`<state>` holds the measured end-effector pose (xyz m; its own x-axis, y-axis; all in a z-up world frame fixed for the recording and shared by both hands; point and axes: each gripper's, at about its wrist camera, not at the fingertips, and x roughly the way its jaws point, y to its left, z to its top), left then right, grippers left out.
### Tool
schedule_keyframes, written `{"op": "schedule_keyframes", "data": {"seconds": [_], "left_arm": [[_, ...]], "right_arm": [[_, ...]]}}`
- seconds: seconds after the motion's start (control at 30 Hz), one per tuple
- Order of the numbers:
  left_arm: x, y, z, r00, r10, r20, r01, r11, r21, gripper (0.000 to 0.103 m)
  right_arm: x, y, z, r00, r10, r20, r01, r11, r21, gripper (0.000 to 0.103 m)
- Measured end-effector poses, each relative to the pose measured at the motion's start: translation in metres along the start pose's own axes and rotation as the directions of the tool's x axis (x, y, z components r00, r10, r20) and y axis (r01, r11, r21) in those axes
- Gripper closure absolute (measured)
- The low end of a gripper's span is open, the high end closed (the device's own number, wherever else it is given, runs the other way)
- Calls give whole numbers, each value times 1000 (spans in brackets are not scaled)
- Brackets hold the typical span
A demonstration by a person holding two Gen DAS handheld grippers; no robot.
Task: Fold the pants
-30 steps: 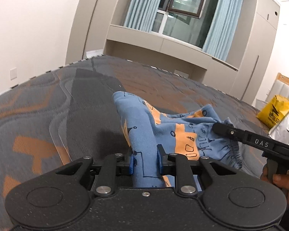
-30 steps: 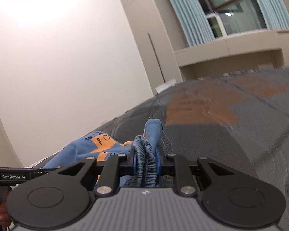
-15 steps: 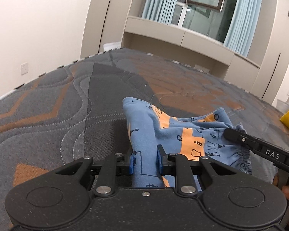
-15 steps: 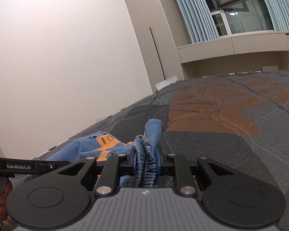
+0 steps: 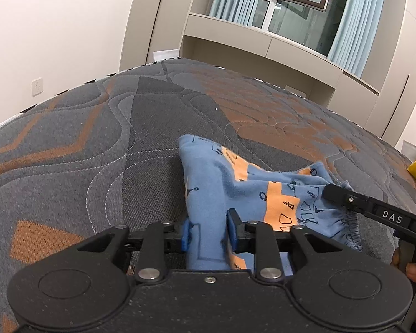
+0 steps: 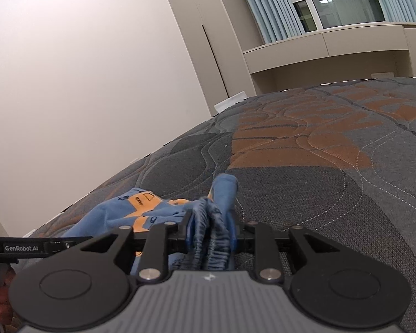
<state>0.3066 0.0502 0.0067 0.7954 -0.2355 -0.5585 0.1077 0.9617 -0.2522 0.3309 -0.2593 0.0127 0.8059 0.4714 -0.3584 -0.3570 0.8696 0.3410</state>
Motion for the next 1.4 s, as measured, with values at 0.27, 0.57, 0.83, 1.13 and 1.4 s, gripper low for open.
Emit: {"op": "schedule_keyframes", "data": {"seconds": [0.27,0.57,0.83,1.13,1.4], "left_arm": [[-10,1,-5,1000,9,14,-8,1000,-23,41],[-44,-1,-9,994,49,95,-47,998,-29,3],[-91,-10,-28,978,105,179,-109,994,15,1],[-152,-20,-66,963,124,237,-142,988,61,1],[-195,-30,-106,950,119,288,-156,981,112,1]], "right_arm": [[-5,2,-1,999,-40,11,40,999,-8,44],[-29,16,-1,995,-79,67,82,996,-46,4],[-84,41,-4,982,-140,129,150,986,-68,0],[-149,66,-34,967,-212,143,225,971,-78,0],[-200,97,-71,945,-255,204,284,950,-128,0]]}}
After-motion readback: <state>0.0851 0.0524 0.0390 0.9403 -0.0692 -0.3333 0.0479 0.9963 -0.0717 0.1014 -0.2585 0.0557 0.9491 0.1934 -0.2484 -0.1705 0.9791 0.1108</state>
